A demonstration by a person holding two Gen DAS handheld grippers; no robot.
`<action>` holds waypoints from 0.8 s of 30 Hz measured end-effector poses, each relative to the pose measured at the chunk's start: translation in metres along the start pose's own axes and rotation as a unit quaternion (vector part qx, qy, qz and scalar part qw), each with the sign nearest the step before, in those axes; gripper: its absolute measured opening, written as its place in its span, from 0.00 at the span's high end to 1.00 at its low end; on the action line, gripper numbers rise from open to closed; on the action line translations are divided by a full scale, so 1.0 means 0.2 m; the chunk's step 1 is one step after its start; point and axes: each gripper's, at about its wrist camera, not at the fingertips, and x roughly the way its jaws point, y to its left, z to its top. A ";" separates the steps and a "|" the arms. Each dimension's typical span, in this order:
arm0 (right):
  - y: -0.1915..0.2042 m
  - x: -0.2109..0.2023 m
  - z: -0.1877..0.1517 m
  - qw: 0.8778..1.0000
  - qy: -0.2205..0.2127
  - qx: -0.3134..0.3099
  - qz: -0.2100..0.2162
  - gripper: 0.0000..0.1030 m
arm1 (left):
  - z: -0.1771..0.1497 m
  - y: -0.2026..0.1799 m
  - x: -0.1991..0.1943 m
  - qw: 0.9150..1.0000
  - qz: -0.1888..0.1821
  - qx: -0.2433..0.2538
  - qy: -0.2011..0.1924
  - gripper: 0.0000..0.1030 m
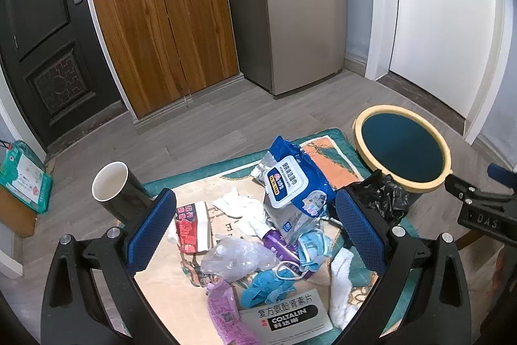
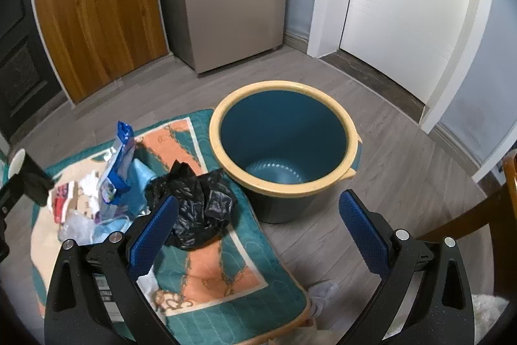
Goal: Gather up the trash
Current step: 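Grasp the black plastic bag with the right tool while the left tool grasps the blue wipes pack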
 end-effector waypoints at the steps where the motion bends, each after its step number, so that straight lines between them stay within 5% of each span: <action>1: 0.00 0.00 0.00 1.000 0.003 0.002 0.002 0.04 | 0.00 0.00 0.00 1.000 -0.005 -0.005 0.001 0.06; 12: -0.06 0.09 -0.01 0.999 0.000 0.003 0.050 0.04 | -0.01 -0.07 0.08 1.000 -0.023 0.021 -0.001 0.06; 17: 0.05 0.23 -0.01 0.994 0.039 -0.016 0.104 0.04 | -0.01 -0.10 0.27 0.999 -0.013 0.030 0.024 0.06; 24: 0.07 0.44 -0.04 0.989 0.095 -0.001 0.114 0.09 | 0.00 -0.09 0.46 0.998 -0.044 -0.009 0.041 0.09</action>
